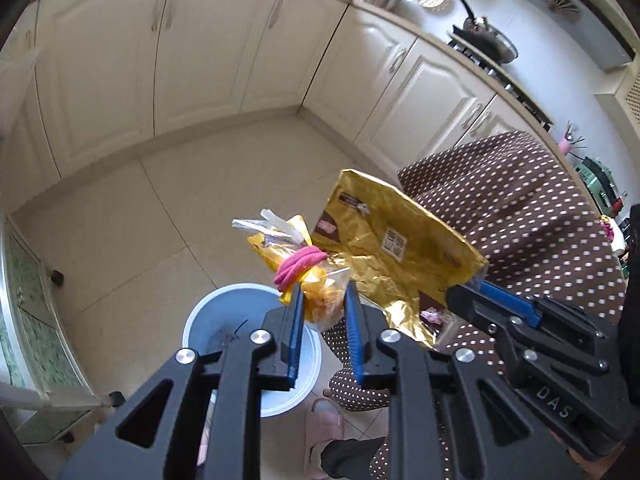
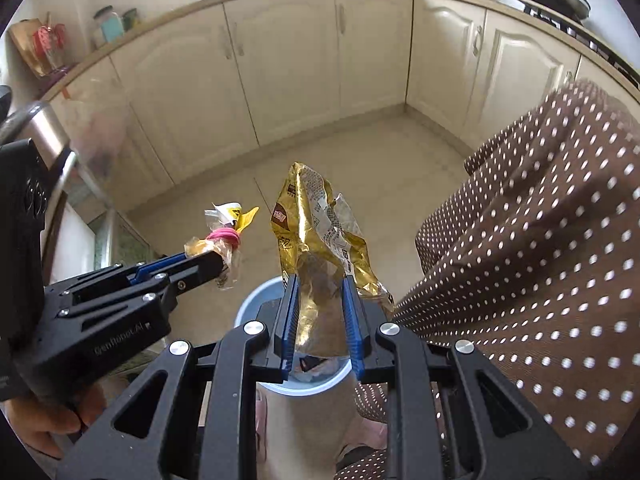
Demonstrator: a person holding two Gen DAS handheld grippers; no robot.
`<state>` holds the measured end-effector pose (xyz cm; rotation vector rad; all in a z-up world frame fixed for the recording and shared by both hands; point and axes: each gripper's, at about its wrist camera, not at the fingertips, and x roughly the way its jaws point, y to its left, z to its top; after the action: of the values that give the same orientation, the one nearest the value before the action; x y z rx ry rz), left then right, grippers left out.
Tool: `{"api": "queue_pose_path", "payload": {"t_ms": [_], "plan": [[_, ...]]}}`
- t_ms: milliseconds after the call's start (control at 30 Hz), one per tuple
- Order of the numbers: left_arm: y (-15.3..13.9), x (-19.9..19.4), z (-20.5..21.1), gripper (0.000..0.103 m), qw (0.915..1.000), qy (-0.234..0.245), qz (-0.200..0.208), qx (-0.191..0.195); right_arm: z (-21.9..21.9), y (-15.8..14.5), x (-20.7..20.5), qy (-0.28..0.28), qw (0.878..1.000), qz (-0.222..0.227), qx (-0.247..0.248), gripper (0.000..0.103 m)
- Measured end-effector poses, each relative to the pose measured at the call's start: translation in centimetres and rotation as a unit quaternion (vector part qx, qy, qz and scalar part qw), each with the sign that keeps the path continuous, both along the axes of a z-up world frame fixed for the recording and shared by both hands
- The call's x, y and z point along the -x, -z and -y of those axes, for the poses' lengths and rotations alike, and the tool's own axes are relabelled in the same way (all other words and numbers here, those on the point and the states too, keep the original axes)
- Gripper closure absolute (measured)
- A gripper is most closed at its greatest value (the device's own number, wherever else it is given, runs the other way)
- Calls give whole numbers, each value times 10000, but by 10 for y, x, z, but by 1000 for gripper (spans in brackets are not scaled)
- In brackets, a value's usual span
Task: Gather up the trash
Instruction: 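Carry both bags over the bucket and open both grippers to drop them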
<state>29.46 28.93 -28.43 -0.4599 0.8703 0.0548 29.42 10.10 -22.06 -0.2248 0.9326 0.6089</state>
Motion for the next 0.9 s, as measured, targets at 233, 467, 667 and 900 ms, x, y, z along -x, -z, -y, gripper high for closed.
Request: {"api": "queue_pose_path", "payload": {"t_ms": [233, 467, 667, 900], "plan": [[19, -11, -1, 59, 9997, -85, -225, -6, -1, 18, -10, 24, 9998, -204, 75, 83], [21, -9, 2, 56, 9992, -169, -363, -63, -8, 30, -10, -67, 9993, -366, 89, 83], [24, -1, -4, 55, 9985, -274, -466, -33, -19, 41, -12, -139, 9985, -532, 59, 83], [23, 5, -18, 55, 9978, -455, -477, 28, -34, 45, -14, -225, 9979, -612, -38, 82]]}}
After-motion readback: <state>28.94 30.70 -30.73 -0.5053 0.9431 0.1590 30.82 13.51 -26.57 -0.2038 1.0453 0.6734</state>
